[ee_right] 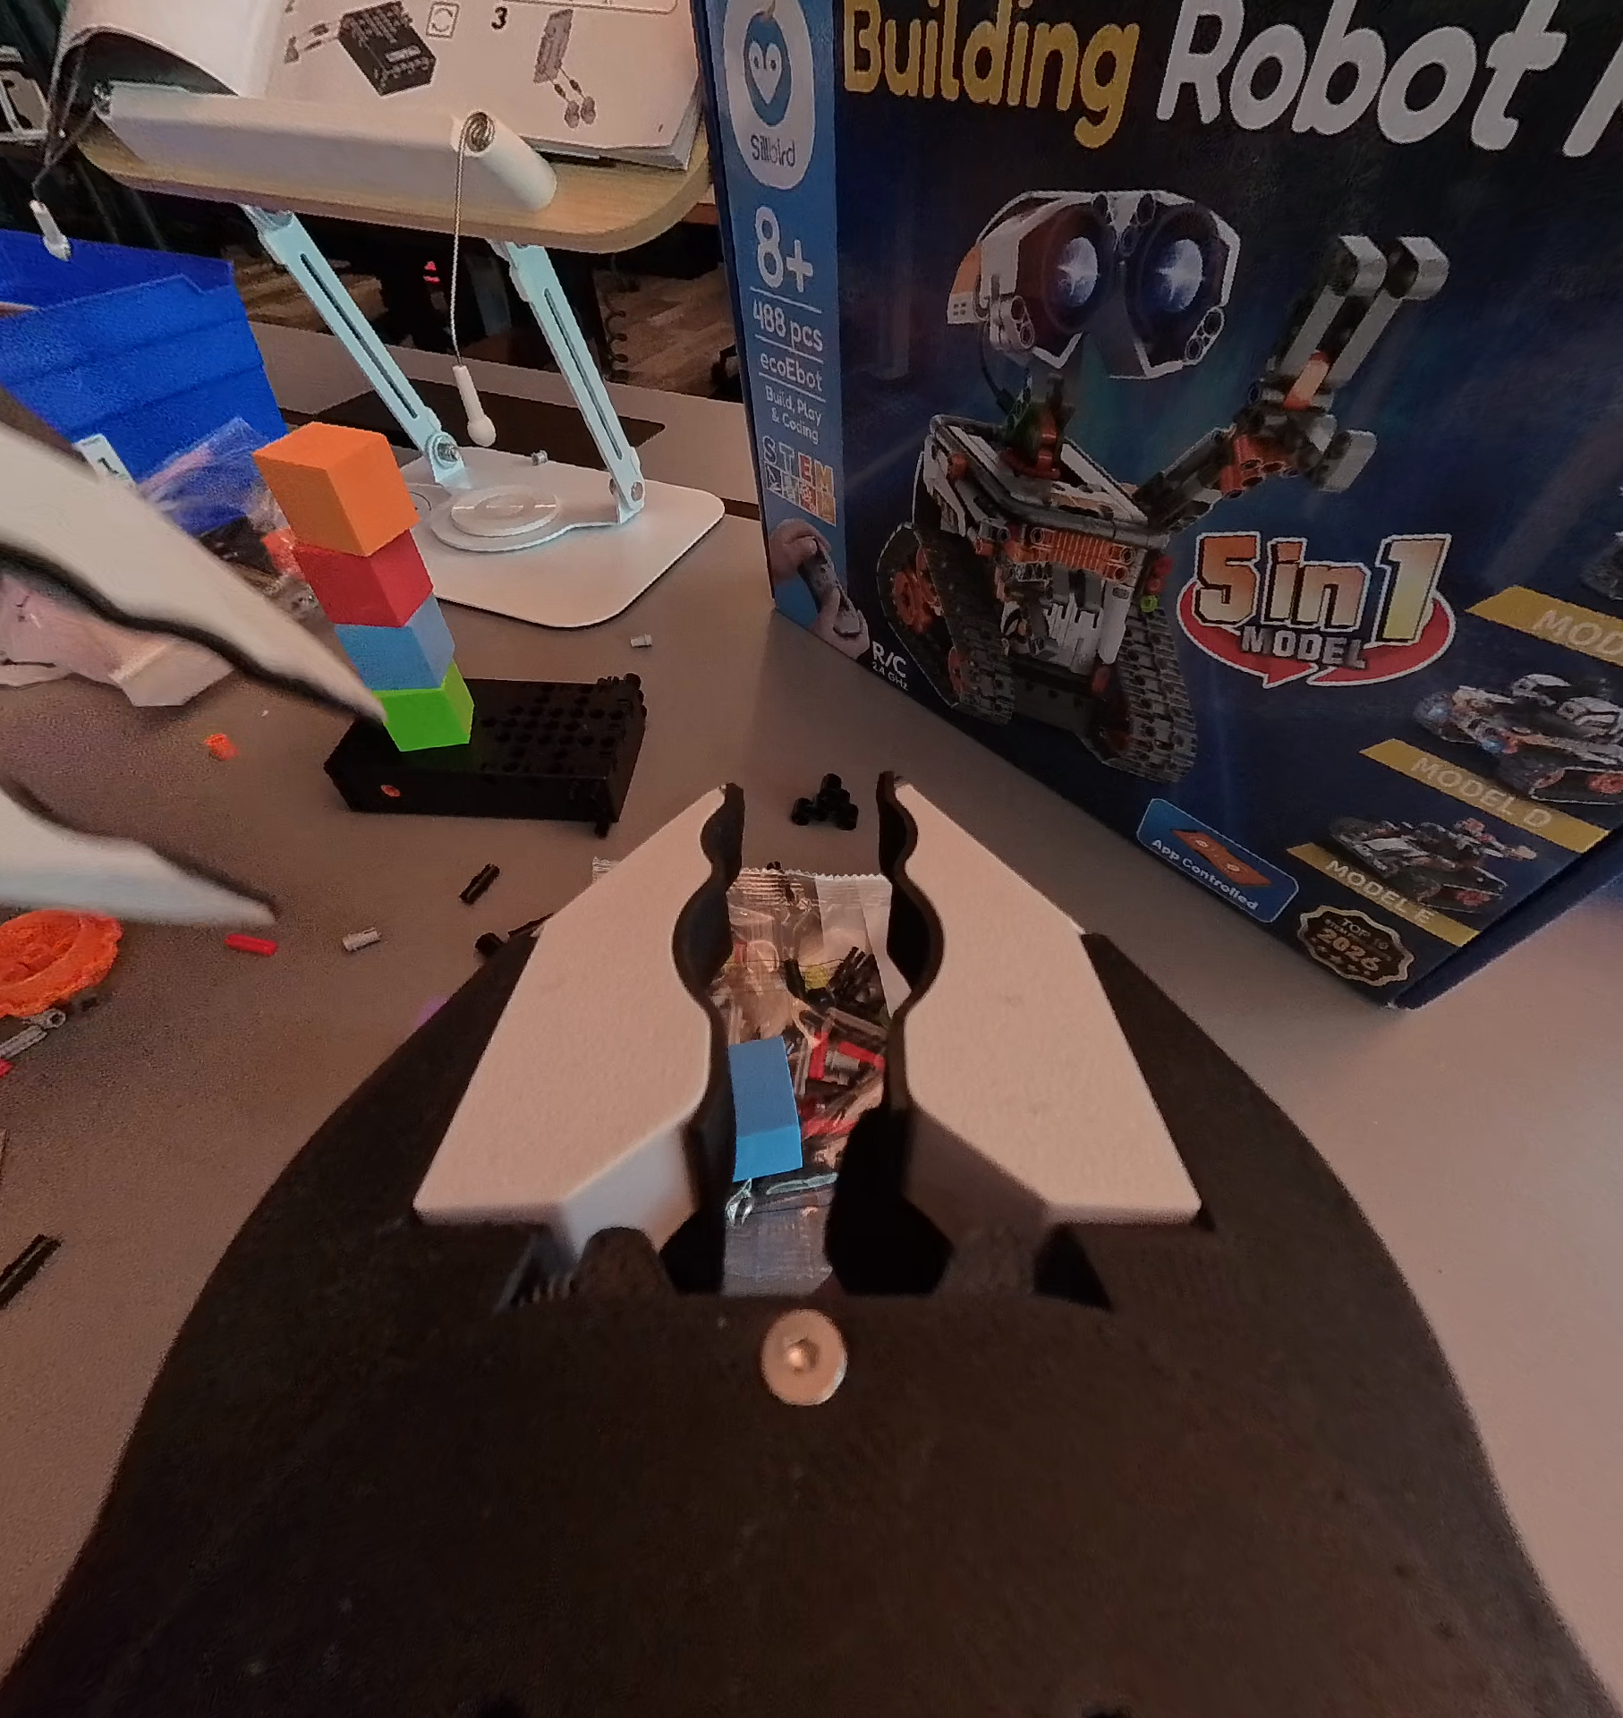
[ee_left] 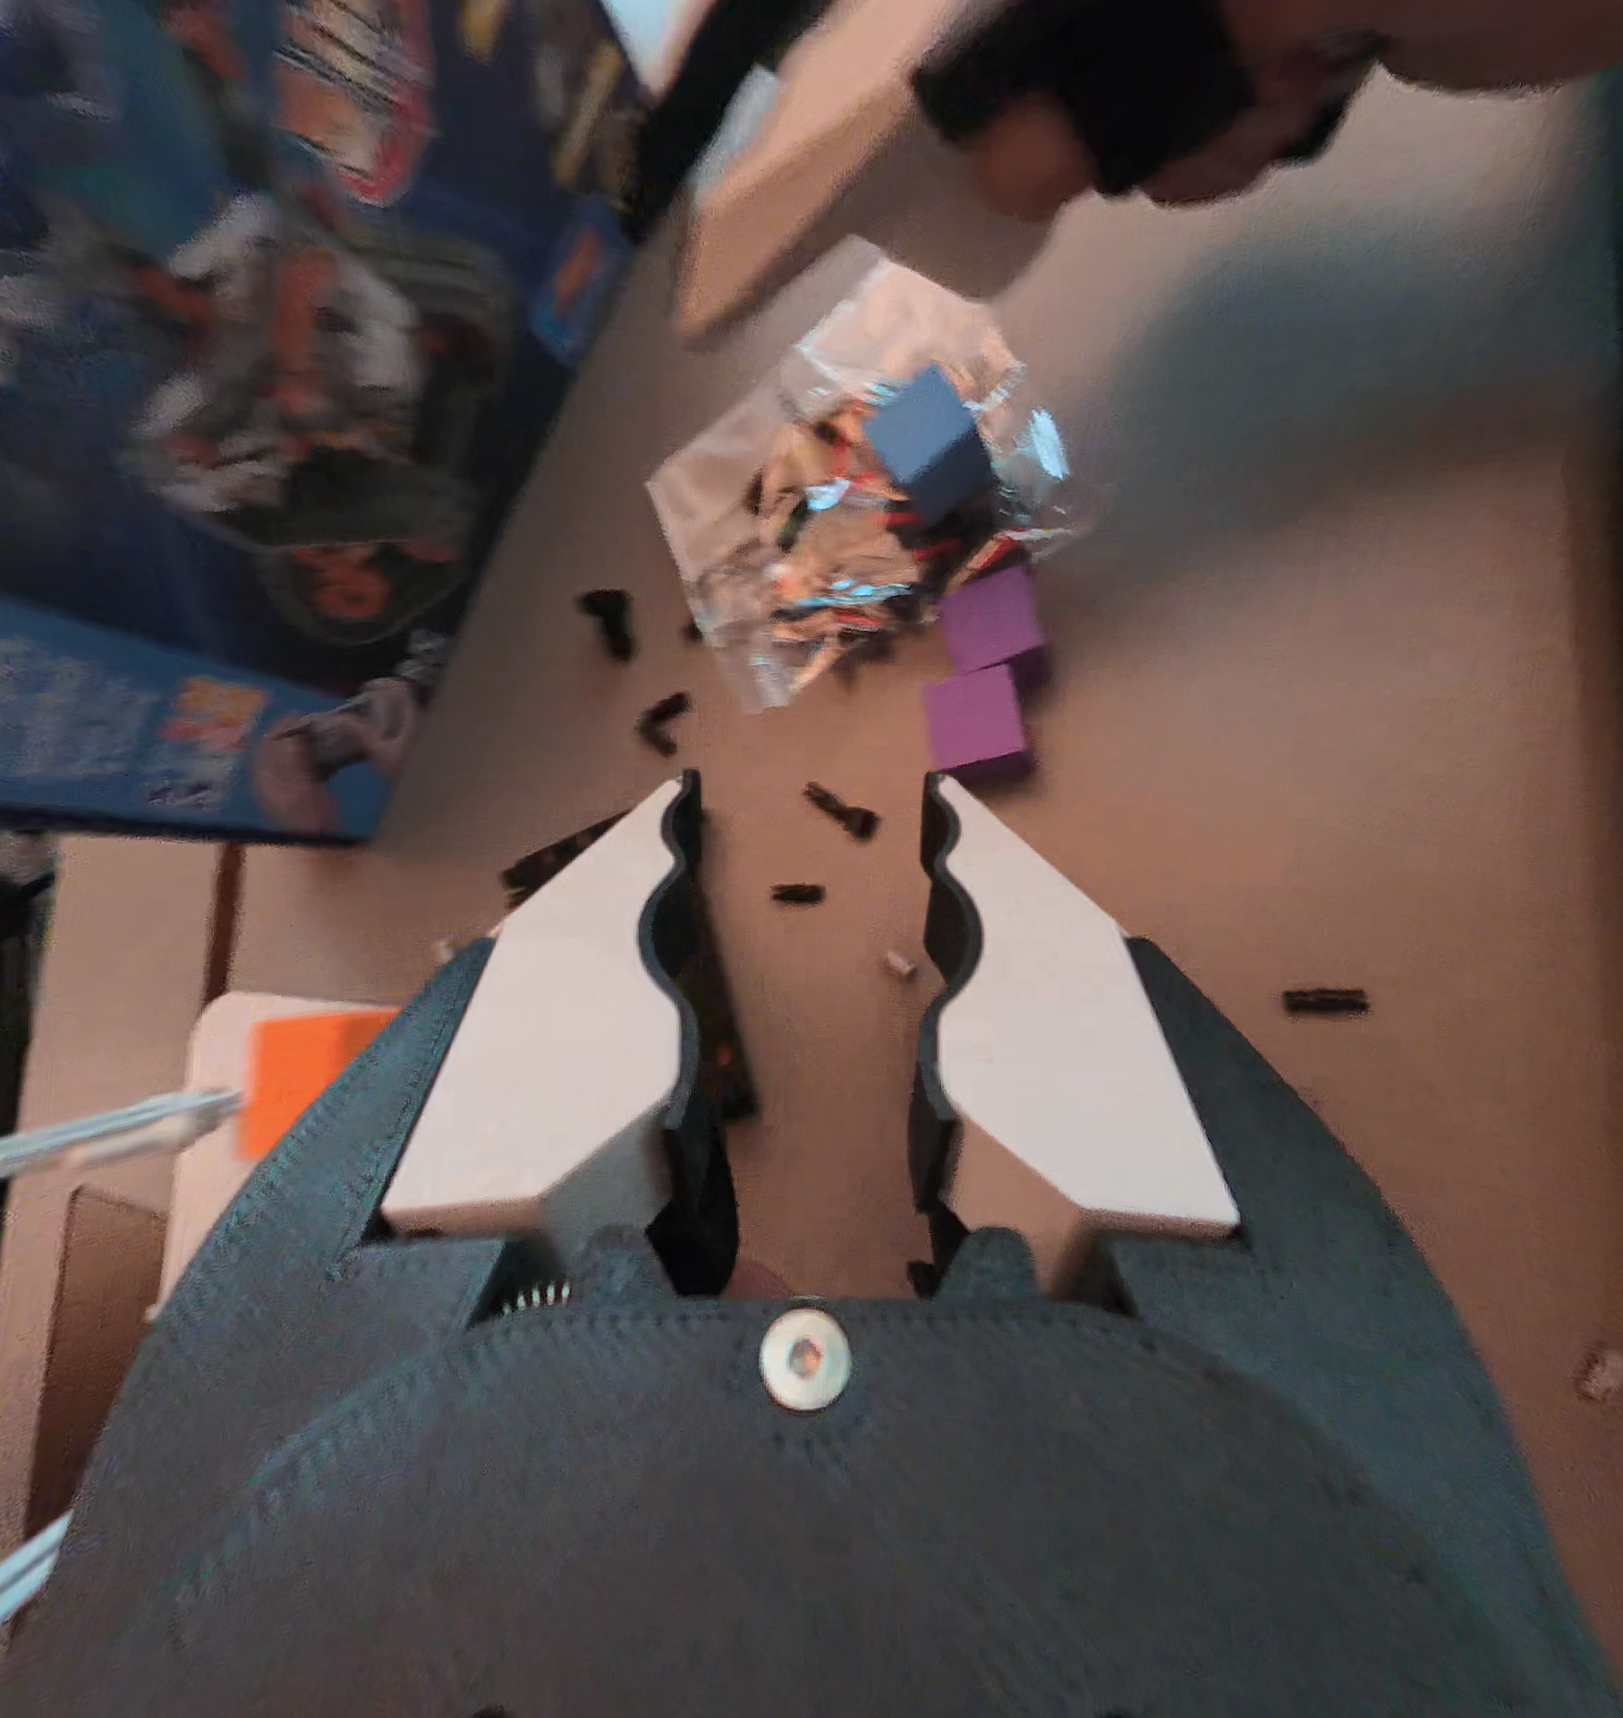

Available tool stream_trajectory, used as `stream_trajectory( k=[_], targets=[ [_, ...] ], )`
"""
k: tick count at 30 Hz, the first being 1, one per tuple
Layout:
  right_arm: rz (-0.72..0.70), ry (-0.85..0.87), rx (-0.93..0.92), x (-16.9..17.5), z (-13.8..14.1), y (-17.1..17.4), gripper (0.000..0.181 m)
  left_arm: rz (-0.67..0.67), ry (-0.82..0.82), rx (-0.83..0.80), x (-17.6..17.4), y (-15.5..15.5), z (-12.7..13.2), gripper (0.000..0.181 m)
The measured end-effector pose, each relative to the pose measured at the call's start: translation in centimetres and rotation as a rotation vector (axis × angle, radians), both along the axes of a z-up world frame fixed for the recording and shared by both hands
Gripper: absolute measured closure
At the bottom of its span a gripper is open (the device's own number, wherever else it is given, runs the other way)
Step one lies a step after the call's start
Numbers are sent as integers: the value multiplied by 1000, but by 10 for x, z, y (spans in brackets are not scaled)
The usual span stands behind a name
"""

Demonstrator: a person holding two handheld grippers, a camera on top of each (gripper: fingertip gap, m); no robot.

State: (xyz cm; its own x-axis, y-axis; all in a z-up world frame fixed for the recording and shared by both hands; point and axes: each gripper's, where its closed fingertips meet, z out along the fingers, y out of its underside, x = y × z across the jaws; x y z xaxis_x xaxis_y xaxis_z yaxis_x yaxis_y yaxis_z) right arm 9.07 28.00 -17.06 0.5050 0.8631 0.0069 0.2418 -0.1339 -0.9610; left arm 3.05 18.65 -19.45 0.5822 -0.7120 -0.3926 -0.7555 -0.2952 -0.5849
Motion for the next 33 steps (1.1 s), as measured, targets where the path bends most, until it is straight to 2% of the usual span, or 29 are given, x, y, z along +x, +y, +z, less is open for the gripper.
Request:
stream_trajectory(
  k=[4, 8, 13, 16, 19, 23, 25, 28, 33],
  targets=[
    [-2, 4, -5, 1, 0, 1, 153, -32, 10, -101, 21, 0, -40, 133],
    [-1, 7, -5, 1, 1, 1, 153, -28, -7, -169, 31, -1, -56, 134],
    [0, 14, -3, 1, 2, 0, 153, 2, -2, -177, 29, 2, -65, 155],
    [-1, 18, -3, 2, 3, 0, 153, 12, -28, -147, 24, 1, -46, 155],
    [2, 19, -2, 1, 3, 0, 153, 47, -47, -58, 4, 4, -2, 155],
    [3, 14, 0, 1, 3, 0, 153, 148, -57, 46, -45, 16, 64, 155],
    [2, 16, -1, 1, 3, 0, 153, 182, -74, 44, -66, 19, 83, 155],
    [-1, 15, -3, 1, 2, 0, 153, 227, -80, 16, -89, 25, 91, 155],
    [-1, 11, -4, 1, 2, 1, 153, 250, -63, -66, -106, 25, 74, 155]
  ],
)
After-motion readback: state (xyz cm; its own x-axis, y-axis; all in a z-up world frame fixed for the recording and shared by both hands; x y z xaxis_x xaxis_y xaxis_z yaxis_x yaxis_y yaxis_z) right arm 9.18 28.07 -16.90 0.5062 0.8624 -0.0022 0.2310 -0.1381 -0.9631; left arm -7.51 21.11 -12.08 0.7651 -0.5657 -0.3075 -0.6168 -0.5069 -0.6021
